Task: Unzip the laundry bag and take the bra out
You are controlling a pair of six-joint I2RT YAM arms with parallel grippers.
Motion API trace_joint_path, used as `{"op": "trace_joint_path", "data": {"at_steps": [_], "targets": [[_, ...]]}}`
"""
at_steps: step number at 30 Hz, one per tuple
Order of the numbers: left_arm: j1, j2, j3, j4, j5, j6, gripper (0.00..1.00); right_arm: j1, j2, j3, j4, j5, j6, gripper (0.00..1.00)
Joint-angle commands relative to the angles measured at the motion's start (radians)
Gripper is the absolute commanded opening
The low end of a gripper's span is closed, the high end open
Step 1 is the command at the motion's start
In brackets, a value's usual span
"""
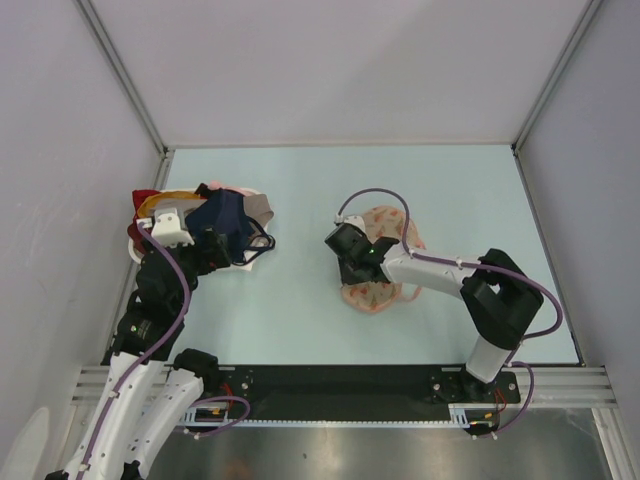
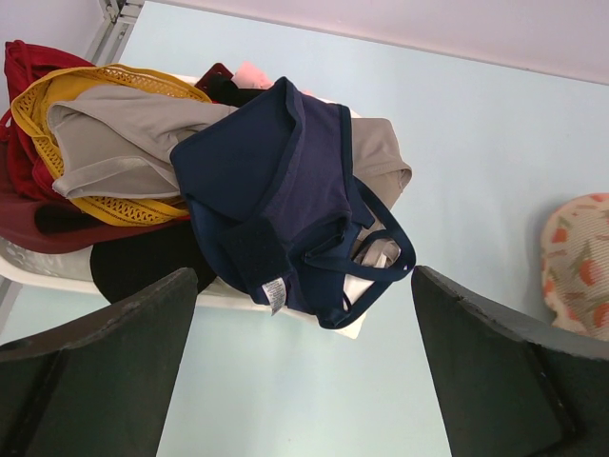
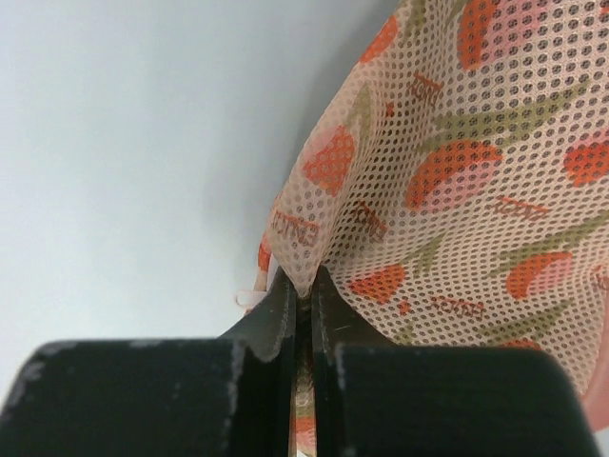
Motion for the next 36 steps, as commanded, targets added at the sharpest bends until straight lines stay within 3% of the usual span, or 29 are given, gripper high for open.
{"op": "trace_joint_path", "data": {"at_steps": [1, 6, 10, 13, 15, 21, 26, 31, 36], "targets": [[0.008, 0.006, -0.004, 0.033, 0.007, 0.020, 1.00, 0.037, 0.002, 0.002, 0.150, -0.141, -0.058, 0.05], [0.008, 0.008, -0.004, 0.031, 0.009, 0.021, 1.00, 0.051, -0.018, -0.021, 0.167, -0.197, -0.086, 0.24], [0.008, 0.006, -0.002, 0.033, 0.010, 0.027, 1.00, 0.054, -0.088, -0.032, 0.129, -0.179, -0.100, 0.54], [0.008, 0.006, -0.010, 0.033, 0.014, 0.037, 1.00, 0.054, -0.173, -0.041, 0.110, -0.162, -0.118, 0.71], [0.008, 0.017, -0.013, 0.030, 0.017, 0.041, 1.00, 0.054, -0.226, -0.040, 0.086, -0.142, -0.132, 0.76], [0.008, 0.057, -0.001, 0.024, 0.038, 0.046, 1.00, 0.042, -0.297, -0.046, 0.020, -0.103, -0.126, 0.77], [0.006, 0.095, 0.019, 0.019, 0.076, -0.012, 1.00, 0.051, -0.323, -0.096, 0.026, -0.181, -0.068, 0.75], [-0.009, 0.135, 0.036, 0.024, 0.156, -0.091, 1.00, 0.082, -0.354, -0.208, 0.161, -0.319, 0.076, 0.74], [-0.106, 0.144, 0.031, 0.041, 0.120, -0.149, 1.00, 0.123, -0.374, -0.299, 0.217, -0.372, 0.150, 0.74]]}}
